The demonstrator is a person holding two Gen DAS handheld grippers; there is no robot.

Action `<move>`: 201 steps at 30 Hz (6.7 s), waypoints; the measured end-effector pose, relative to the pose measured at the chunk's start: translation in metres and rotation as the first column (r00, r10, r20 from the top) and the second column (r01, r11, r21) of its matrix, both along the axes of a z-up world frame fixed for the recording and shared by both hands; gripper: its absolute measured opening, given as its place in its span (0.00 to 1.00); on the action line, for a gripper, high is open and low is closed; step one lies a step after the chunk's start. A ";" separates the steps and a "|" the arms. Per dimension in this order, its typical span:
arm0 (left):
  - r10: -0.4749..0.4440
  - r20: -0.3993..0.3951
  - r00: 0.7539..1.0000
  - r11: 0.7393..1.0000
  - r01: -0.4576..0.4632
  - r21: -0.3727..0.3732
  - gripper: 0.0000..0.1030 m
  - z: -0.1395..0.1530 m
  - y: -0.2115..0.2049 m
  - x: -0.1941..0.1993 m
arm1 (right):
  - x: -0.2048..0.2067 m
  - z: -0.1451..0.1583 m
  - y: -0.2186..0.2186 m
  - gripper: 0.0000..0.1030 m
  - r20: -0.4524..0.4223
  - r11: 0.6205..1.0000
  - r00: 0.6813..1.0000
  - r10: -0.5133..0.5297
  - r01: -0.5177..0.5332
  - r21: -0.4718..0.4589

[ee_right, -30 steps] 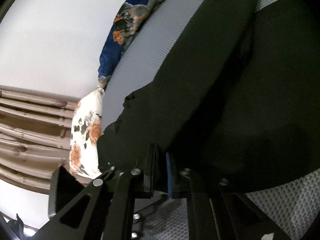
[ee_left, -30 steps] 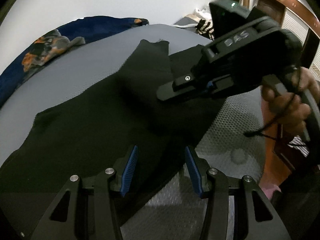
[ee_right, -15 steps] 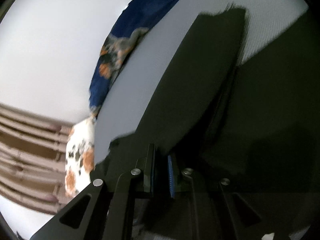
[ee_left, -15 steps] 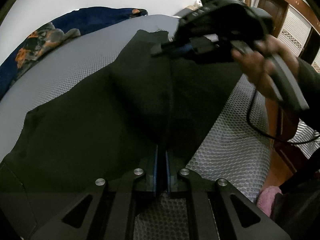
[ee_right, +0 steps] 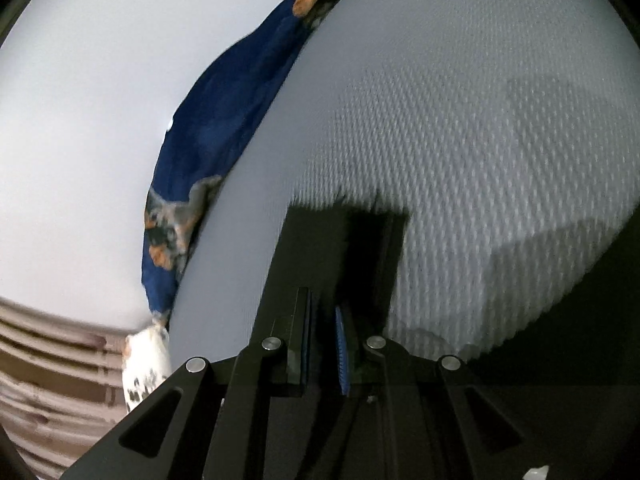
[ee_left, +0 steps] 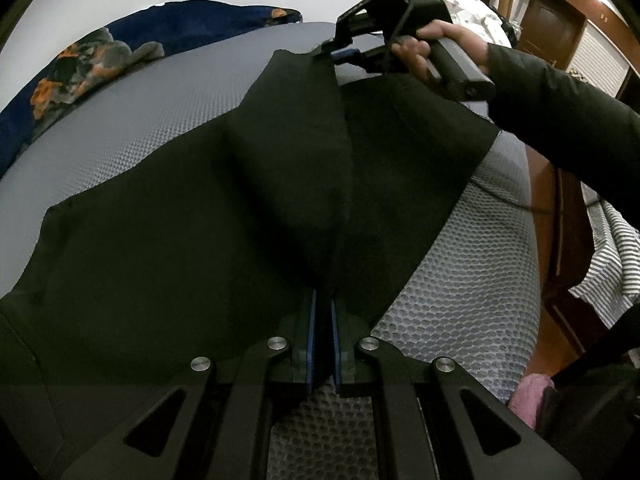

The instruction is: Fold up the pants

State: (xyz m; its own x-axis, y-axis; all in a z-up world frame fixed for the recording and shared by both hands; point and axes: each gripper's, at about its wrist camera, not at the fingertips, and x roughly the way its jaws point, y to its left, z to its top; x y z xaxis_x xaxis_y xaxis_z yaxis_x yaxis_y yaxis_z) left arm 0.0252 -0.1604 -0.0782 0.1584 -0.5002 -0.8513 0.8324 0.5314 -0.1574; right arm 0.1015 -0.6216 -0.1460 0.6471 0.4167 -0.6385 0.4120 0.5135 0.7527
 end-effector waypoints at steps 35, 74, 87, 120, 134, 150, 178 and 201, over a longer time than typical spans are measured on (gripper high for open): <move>-0.120 0.076 0.990 0.992 0.117 0.041 0.08 -0.005 -0.012 -0.012 | -0.259 0.020 -0.053 0.03 -0.091 0.898 0.944 -0.317 0.268 -0.348; 0.443 -0.110 0.890 0.893 -0.449 -0.032 0.44 0.024 0.098 0.089 | -0.055 0.011 -0.100 0.16 -0.196 0.915 0.968 0.160 -0.220 -0.338; 0.452 -0.090 0.887 0.891 -0.455 -0.012 0.44 0.020 0.098 0.095 | -0.068 0.035 -0.058 0.07 -0.142 0.805 0.967 0.210 -0.254 -0.536; 0.481 -0.057 0.875 0.876 -0.479 0.045 0.44 0.006 0.170 0.061 | -0.002 0.076 0.160 0.33 -0.070 0.715 0.841 0.537 -0.498 -0.491; 0.593 -0.083 0.801 0.804 -0.595 -0.003 0.44 0.013 0.234 0.062 | 0.064 0.032 0.393 0.43 -0.136 0.349 0.421 0.897 -0.863 -0.365; 0.592 -0.108 0.798 0.799 -0.600 -0.049 0.44 0.010 0.246 0.057 | 0.077 0.026 0.397 0.25 -0.122 0.464 0.567 0.814 -0.763 -0.450; 0.429 -0.074 0.900 0.900 -0.433 -0.048 0.45 -0.005 0.148 0.045 | -0.162 0.022 0.113 0.46 -0.253 0.709 0.953 0.166 -0.294 -0.641; 0.466 -0.077 0.882 0.882 -0.469 -0.040 0.51 -0.007 0.148 0.038 | -0.188 0.012 -0.092 0.46 -0.156 0.954 0.984 0.089 -0.130 -0.272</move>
State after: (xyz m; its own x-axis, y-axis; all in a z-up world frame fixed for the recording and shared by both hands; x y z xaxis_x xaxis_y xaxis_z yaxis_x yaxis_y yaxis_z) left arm 0.0631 -0.0124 -0.0853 0.3324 -0.4279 -0.8405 0.4768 0.8451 -0.2417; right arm -0.0866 -0.7136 -0.1341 0.5030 0.2716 -0.8205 0.4326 0.7427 0.5111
